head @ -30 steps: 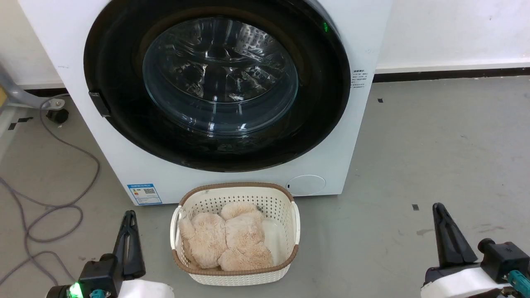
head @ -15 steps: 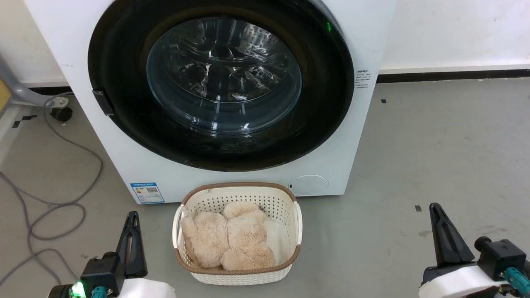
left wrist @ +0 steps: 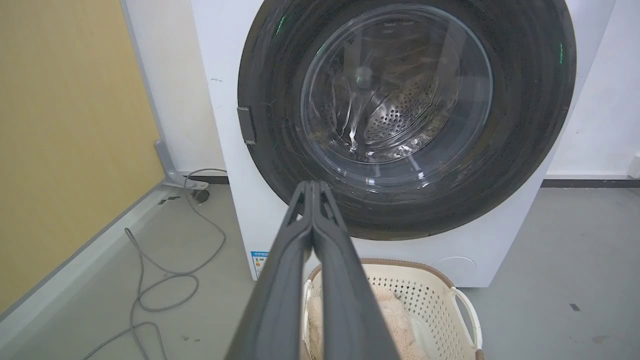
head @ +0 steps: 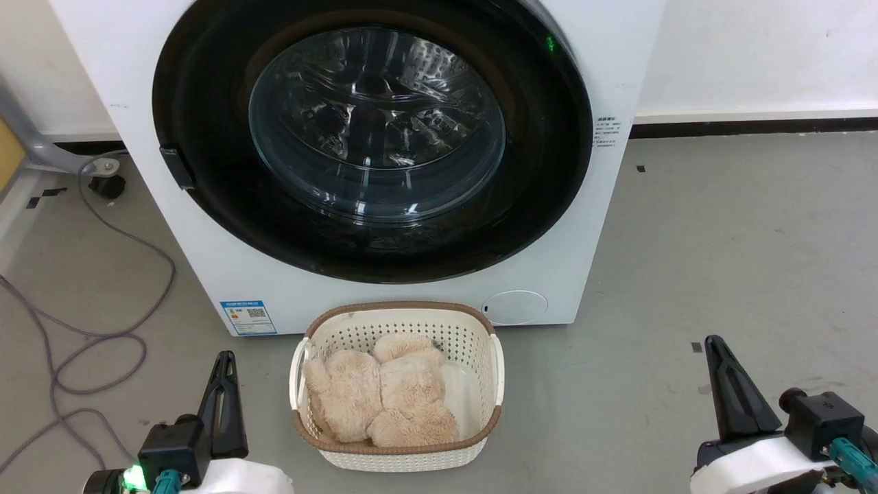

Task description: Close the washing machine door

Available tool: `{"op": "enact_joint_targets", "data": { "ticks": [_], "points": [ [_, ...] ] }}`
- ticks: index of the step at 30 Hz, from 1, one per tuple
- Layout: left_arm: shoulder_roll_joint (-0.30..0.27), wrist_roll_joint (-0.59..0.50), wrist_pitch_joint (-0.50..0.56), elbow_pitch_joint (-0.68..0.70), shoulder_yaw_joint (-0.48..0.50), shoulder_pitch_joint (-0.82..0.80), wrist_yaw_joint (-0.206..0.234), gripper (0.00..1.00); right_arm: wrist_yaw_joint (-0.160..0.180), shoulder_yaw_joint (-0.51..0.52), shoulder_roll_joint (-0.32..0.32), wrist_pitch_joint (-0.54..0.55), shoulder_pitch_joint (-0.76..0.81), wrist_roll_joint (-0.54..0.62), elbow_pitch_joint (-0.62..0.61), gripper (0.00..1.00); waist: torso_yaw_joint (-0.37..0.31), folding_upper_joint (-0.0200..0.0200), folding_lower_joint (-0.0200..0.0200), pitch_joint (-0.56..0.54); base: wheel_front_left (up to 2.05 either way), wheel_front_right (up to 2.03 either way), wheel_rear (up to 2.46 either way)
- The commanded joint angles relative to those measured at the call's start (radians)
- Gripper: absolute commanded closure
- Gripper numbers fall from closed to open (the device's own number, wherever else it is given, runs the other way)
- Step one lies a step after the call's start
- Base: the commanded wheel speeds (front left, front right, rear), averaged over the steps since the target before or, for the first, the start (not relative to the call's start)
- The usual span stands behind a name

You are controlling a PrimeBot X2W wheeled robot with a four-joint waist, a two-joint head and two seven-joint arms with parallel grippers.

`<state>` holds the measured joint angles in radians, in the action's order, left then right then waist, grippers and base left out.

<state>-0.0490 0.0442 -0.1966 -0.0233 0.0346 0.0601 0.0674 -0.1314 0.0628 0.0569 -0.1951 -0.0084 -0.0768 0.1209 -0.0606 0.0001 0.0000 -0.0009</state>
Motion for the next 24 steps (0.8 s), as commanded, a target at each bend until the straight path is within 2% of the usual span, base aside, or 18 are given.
{"op": "enact_joint_targets", "data": {
  "ticks": [1, 24],
  "points": [
    [0.0, -0.009, 0.005, 0.004, -0.003, -0.013, -0.004, 1.0, 0.0, -0.002, -0.002, 0.003, 0.002, 0.01, -0.009, 1.0, 0.0, -0.0001, 0.0, 0.0, 0.0, 0.0, 0.0],
    [-0.001, -0.018, 0.053, 0.009, -0.01, -0.024, -0.019, 1.0, 0.0, -0.017, -0.003, 0.05, 0.004, 0.026, -0.037, 1.0, 0.015, -0.0001, 0.0, 0.0, 0.0, 0.0, 0.0]
  ]
}}
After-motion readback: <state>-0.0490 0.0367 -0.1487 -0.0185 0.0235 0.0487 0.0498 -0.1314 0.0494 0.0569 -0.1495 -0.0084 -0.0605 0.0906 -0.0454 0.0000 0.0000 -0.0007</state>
